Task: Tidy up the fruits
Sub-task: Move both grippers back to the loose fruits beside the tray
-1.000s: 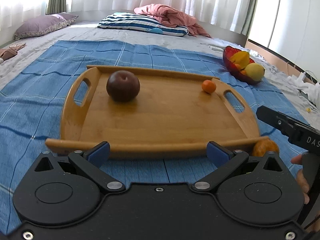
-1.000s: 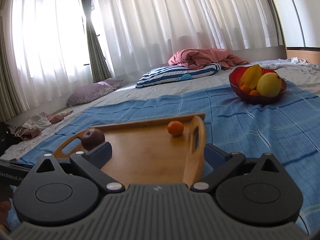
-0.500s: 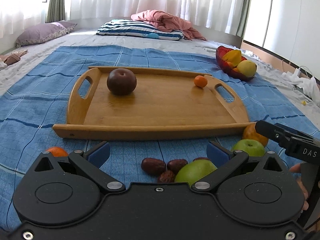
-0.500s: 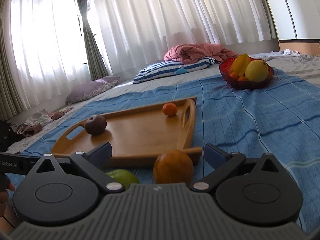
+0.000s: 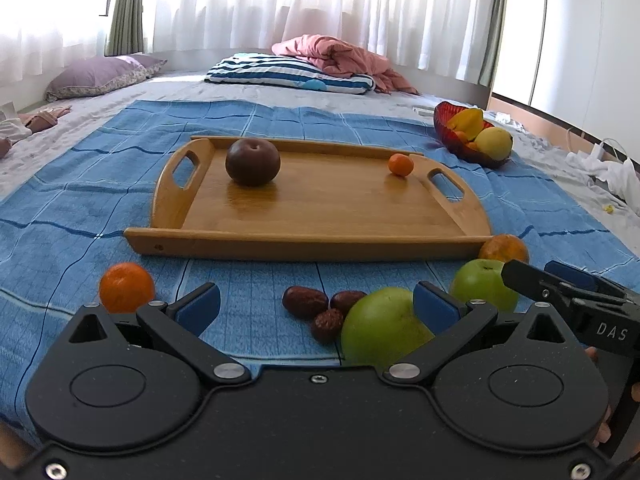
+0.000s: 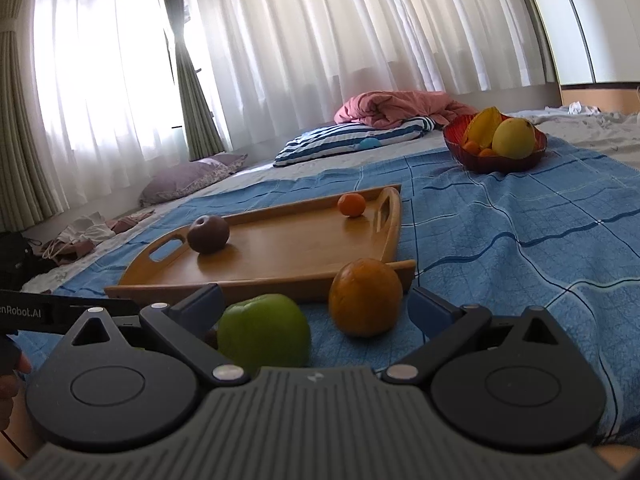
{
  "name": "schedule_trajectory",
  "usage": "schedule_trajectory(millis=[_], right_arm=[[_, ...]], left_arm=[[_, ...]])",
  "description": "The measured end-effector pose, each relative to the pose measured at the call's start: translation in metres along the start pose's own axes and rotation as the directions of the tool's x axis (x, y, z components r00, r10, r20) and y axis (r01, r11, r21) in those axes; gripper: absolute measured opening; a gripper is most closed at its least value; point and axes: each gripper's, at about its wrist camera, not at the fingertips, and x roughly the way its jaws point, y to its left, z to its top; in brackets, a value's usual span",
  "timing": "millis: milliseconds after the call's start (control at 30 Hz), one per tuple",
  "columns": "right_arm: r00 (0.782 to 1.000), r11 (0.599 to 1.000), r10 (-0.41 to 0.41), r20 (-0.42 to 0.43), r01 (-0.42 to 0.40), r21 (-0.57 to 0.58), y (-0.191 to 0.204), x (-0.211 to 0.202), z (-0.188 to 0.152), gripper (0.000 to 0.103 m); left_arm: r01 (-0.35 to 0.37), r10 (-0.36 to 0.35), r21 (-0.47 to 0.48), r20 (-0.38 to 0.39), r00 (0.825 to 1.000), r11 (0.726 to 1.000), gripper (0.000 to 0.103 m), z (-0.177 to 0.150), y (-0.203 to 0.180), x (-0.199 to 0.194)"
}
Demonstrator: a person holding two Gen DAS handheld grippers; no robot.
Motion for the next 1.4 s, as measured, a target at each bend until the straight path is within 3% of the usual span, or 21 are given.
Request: schedule_trajectory(millis=[500, 667, 767, 833, 900, 1133, 1400], right_arm=[[1.000, 0.997, 0.000, -0.013, -0.001, -0.072, 0.017, 0.000, -0.014, 0.103], [1.000, 0.995, -0.001, -0.028, -0.002, -0.097, 0.022, 0.005, -0.015, 0.102], [0.999, 0.994, 0.005, -0.034, -0.009, -0.107, 0.024, 0.006, -0.016, 0.100], [0.999, 0.993, 0.014, -0.041, -0.019, -0.118, 0.025, 0.006, -0.017, 0.096], [0.999, 0.991, 0.015, -0.050, -0.022, -0.128, 0.027, 0.007, -0.019, 0.090], [0.996, 0.988, 0.031, -0.080, -0.042, -0.146, 0.031, 0.011, -0.022, 0.075], [0.994, 0.988, 0.040, -0.106, -0.055, -0.144, 0.032, 0.024, -0.020, 0.065]], left_arm=[[0.021, -0.020, 0.033, -0.031, 0.999, 0.999, 0.101, -0.020, -0.017, -0.003], [0.043, -0.043, 0.014, -0.035, 0.998, 0.999, 0.089, -0.021, -0.017, -0.003], [0.071, -0.071, 0.004, -0.039, 0.997, 0.997, 0.074, -0.021, -0.018, -0.005], [0.104, -0.104, 0.011, -0.045, 0.994, 0.994, 0.058, -0.020, -0.022, -0.005], [0.122, -0.120, 0.022, -0.062, 0.991, 0.992, 0.053, -0.019, -0.026, -0.002], [0.107, -0.104, 0.051, -0.059, 0.993, 0.993, 0.054, -0.021, -0.032, 0.003], [0.132, -0.133, -0.010, -0.079, 0.988, 0.991, 0.055, -0.020, -0.024, 0.014]])
